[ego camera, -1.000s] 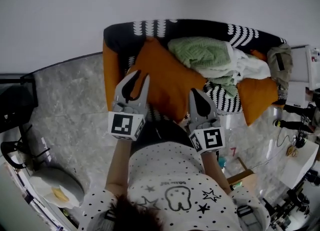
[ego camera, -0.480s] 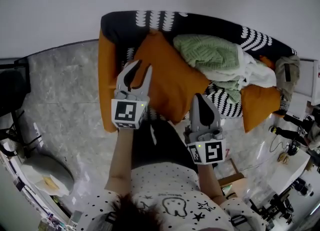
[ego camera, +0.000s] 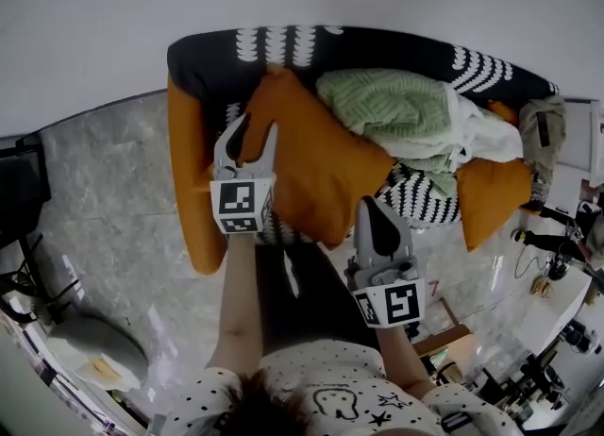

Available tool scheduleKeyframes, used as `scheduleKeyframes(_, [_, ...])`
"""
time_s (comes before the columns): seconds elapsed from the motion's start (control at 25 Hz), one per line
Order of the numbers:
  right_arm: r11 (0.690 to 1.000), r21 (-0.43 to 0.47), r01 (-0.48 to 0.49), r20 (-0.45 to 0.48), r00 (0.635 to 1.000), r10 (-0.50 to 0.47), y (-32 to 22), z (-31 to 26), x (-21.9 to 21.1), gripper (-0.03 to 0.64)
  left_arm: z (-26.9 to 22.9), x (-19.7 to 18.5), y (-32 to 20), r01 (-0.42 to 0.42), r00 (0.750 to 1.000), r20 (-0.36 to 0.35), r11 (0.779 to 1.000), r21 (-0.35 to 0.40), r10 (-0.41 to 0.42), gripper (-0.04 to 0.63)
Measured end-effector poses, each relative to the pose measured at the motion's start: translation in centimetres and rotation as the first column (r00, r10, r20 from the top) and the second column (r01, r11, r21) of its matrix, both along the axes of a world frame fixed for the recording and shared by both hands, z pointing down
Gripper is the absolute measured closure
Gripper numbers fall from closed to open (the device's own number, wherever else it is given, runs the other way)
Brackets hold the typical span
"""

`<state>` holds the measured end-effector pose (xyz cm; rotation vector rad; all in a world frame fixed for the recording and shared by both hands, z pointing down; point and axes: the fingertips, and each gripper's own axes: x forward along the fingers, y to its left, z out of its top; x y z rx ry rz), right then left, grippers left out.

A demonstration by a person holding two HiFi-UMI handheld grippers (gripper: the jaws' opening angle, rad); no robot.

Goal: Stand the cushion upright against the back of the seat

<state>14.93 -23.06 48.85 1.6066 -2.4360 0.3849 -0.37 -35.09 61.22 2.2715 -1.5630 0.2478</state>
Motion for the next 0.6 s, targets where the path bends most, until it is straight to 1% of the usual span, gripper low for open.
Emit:
scheduleKeyframes(0.12, [1.000, -0.022, -0.008, -0.004, 1.000, 0.008, -0.1, 1.2, 0.3, 0.621, 1.3, 0.3, -1.8, -0.010, 1.000, 0.005, 1.000, 0.001, 0.010, 0.392])
scheduleKeyframes(0.24, [0.999, -0.039, -0.011, 0.000, 1.000, 0.011, -0.1, 2.0, 0.2, 0.621, 2.9, 0.4, -3.0, -0.034, 0.999, 0.030, 0.999, -0.029, 0.035, 0.375])
scheduleKeyframes(0.32, [0.998, -0.054, -0.010, -0.001, 1.000, 0.010, -0.1, 2.6, 0.1, 0.621, 4.3, 0.6, -3.2, -0.053, 0.998, 0.036, 0.997, -0.064, 0.055, 0.357])
scheduleKeyframes(0.4, [0.998, -0.067, -0.005, 0.000, 1.000, 0.005, -0.2, 3.3, 0.1, 0.621, 5.9, 1.0, -3.3, -0.078, 0.996, 0.024, 0.991, -0.111, 0.081, 0.340])
scheduleKeyframes(0.52, [0.996, -0.084, 0.006, 0.005, 1.000, -0.005, -0.4, 4.2, -0.1, 0.621, 8.6, 1.5, -3.1, -0.115, 0.993, -0.001, 0.975, -0.188, 0.117, 0.282])
scheduleKeyframes(0.6, [0.995, -0.096, 0.009, 0.008, 1.000, -0.008, -0.6, 5.0, -0.3, 0.621, 10.0, 1.6, -3.1, -0.127, 0.992, -0.004, 0.966, -0.227, 0.130, 0.259])
